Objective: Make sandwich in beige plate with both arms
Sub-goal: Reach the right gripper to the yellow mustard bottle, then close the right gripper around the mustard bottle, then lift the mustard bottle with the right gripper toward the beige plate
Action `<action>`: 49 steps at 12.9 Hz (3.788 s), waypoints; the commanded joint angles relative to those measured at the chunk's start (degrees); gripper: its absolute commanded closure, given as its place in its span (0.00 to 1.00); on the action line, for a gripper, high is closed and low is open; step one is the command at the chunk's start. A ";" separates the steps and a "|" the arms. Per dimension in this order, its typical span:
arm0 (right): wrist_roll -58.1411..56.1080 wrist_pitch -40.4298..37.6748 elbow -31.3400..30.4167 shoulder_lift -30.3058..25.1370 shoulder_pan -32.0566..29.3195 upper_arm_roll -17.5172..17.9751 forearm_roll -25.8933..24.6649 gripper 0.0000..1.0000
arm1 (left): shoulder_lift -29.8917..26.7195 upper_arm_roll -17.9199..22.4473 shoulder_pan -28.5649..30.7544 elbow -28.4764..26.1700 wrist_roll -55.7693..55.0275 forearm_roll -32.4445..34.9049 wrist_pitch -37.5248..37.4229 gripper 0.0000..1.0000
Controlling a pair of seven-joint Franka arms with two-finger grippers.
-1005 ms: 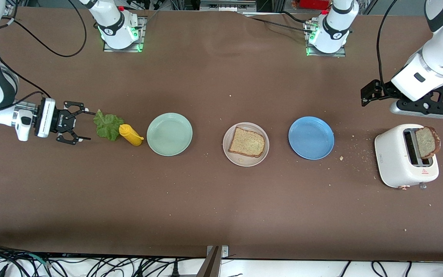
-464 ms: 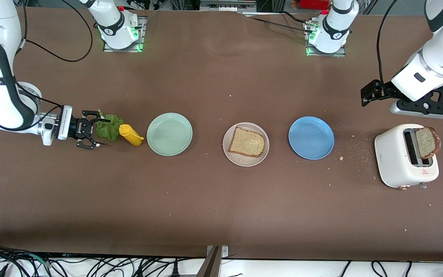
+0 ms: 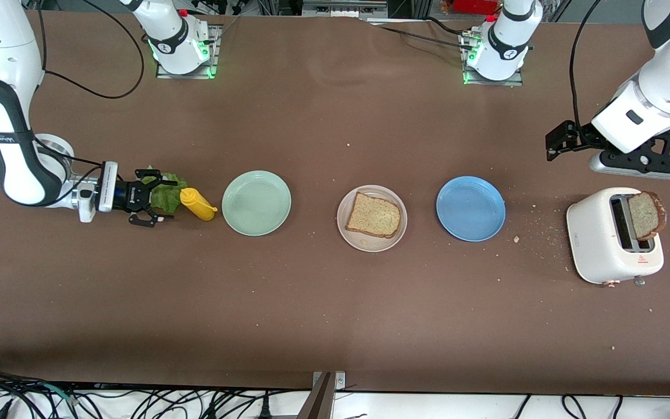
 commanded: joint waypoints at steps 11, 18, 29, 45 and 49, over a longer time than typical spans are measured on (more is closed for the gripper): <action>-3.82 -0.60 2.92 6.20 0.80 3.39 5.88 0.05 | 0.62 -0.08 0.20 1.55 0.30 0.02 -1.24 0.00; -0.41 -0.43 3.19 6.12 1.86 3.39 5.19 0.65 | 0.62 -0.08 0.29 1.55 0.30 0.02 -1.24 0.00; 39.19 0.45 10.30 -4.24 6.60 3.39 -13.52 1.00 | 0.62 -0.08 0.37 1.55 0.39 0.02 -1.24 0.00; 121.92 8.01 24.19 -7.07 39.01 3.65 -60.95 1.00 | 0.53 -0.08 0.46 1.55 0.48 0.02 -1.33 0.00; 132.04 7.22 27.00 -3.21 50.61 3.65 -76.79 1.00 | 0.62 -0.08 0.46 1.55 0.48 0.02 -1.42 0.00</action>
